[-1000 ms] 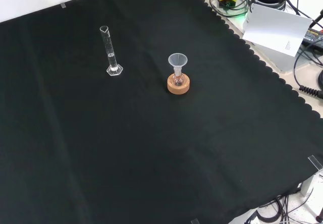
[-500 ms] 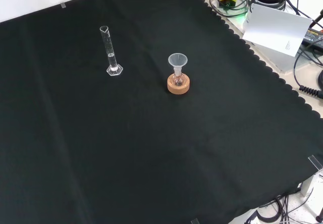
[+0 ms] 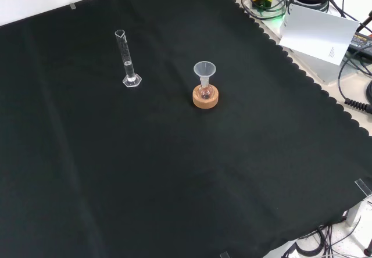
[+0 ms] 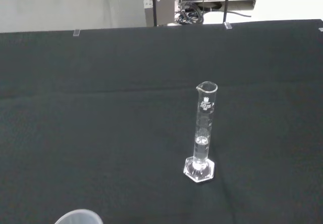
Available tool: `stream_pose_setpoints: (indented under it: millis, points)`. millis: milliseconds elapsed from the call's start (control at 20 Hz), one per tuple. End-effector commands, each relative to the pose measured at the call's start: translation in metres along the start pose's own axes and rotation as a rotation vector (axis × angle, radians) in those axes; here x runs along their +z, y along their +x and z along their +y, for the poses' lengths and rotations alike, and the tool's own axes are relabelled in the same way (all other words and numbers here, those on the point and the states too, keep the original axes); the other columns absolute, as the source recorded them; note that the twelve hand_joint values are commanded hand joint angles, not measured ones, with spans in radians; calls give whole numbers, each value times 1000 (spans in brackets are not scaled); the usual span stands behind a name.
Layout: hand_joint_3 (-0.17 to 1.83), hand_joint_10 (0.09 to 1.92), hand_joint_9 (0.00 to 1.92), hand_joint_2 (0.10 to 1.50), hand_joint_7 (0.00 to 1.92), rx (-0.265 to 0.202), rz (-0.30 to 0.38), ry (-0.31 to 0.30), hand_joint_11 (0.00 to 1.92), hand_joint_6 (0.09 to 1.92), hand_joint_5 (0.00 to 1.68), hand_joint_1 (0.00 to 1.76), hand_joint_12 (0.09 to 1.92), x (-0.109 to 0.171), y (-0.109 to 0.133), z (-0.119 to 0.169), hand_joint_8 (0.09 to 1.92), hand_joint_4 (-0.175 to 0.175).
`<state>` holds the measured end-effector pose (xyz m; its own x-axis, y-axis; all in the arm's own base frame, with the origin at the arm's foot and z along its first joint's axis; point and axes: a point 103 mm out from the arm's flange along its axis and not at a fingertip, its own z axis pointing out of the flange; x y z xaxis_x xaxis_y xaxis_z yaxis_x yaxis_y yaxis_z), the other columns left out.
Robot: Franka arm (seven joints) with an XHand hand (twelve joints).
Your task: Pick up the graduated cylinder.
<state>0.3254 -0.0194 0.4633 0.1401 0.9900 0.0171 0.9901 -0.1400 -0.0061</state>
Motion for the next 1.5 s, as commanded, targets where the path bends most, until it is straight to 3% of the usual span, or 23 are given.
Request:
stream_pose_setpoints:
  millis: [50, 300, 650, 1250, 1500]
  points:
    - [298, 657, 236, 1256, 13, 30, 11, 14, 162, 87, 215, 54, 1358, 37, -28, 20, 529, -7]
    - [283, 657, 248, 1239, 23, 39, 37, 56, 169, 87, 224, 104, 1357, 80, -58, 52, 534, -10]
    - [266, 656, 259, 1203, 28, 11, 76, 55, 172, 87, 229, 183, 1358, 120, -98, 115, 537, -12]
    - [254, 657, 273, 1138, 38, -18, 170, 101, 170, 87, 234, 308, 1358, 194, -120, 175, 546, -20]
    - [246, 656, 274, 1094, 42, -22, 202, 111, 170, 87, 233, 370, 1358, 215, -115, 187, 550, -22]
